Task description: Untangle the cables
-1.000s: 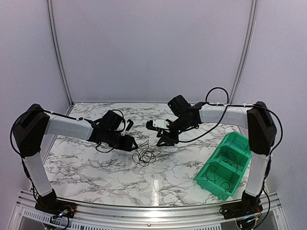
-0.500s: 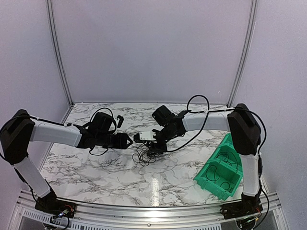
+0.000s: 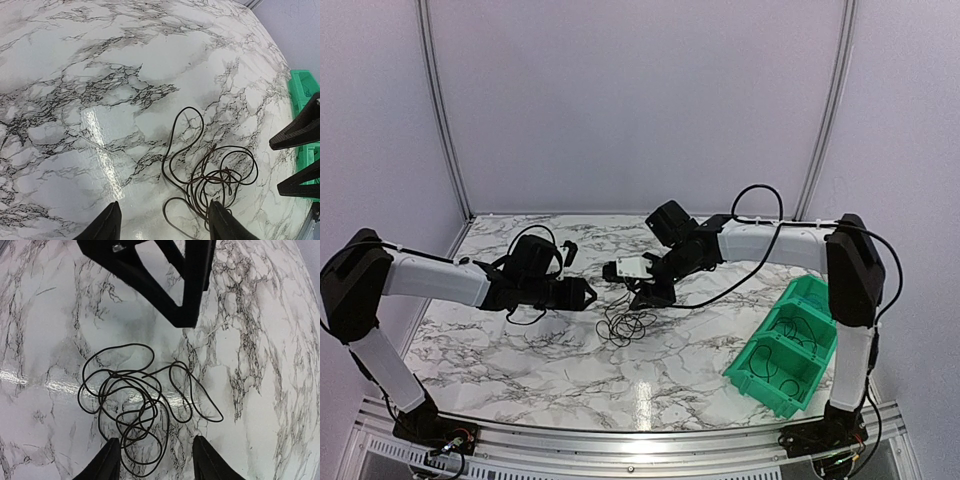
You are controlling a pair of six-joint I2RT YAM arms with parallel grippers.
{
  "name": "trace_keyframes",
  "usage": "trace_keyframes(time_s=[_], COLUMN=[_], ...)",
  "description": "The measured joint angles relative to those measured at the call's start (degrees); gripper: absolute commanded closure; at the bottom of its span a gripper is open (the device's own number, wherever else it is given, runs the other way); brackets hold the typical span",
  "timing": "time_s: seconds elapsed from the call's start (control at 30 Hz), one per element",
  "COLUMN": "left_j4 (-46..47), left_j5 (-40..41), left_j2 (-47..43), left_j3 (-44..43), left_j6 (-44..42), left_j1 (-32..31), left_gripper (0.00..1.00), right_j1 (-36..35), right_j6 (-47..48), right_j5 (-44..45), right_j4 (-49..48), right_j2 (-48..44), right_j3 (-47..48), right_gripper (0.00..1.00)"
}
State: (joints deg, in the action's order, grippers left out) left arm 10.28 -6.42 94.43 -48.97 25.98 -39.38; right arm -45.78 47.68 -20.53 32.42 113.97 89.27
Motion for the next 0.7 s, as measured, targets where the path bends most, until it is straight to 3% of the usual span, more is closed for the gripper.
trace_keyframes(time_s=[0.2,0.43,0.53,0.7], left_j4=[0.2,0.2,0.2,0.5], left_j5=[0.0,0.0,0.0,0.0], left_j2=[0.0,-0.3,-0.3,-0.3], left_j3=[0.0,0.5,0.5,0.5], left_j6=[0.5,0.7,0.7,0.8], left_j1=[0.0,0.0,0.0,0.0], left_gripper=[0.37,0.37,0.38,0.37], right_j1=[-0.7,-1.6,-1.6,-1.6], right_j6=[2.2,1.7,1.2,0.0], right_j5=[0.5,3.7,5.3,6.8], right_j4=[3.0,2.7,1.6,0.3], right_j2=[1.7,4.3,4.3,4.3], right_j3=[0.0,-0.1,-0.2,-0.2], right_gripper=[0.51,0.61,0.71,0.99])
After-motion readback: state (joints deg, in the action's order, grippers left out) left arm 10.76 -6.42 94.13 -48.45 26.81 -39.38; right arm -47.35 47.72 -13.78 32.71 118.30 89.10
